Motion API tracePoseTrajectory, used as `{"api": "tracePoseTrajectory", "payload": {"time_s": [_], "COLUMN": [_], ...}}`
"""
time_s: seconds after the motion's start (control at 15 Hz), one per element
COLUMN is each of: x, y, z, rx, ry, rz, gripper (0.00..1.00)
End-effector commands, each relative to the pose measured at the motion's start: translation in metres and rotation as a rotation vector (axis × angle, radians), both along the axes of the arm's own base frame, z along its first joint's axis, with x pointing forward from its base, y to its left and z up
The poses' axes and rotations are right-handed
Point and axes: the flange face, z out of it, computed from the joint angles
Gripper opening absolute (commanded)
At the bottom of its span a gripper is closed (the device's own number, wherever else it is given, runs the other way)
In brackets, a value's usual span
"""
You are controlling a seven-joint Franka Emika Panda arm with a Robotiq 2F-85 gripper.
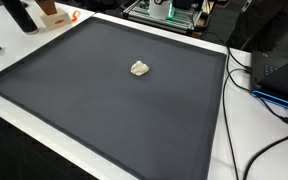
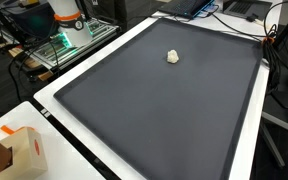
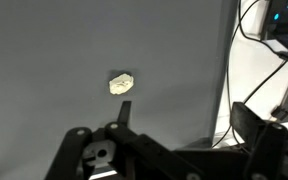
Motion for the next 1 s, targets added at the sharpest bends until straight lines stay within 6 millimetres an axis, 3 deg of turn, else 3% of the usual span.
{"api": "tracePoseTrajectory", "payload": {"time_s": [0.0, 0.33, 0.93], "x": [0.044, 0.071, 0.092], "y": [-0.024, -0.053, -0.108], "z": [-0.043, -0.103, -0.2], "rx": [0.094, 0.183, 0.347], "ry": [0.052, 0.142, 0.286], "rz": [-0.118, -0.336, -0.709], "gripper": [1.0, 1.0, 1.0]}}
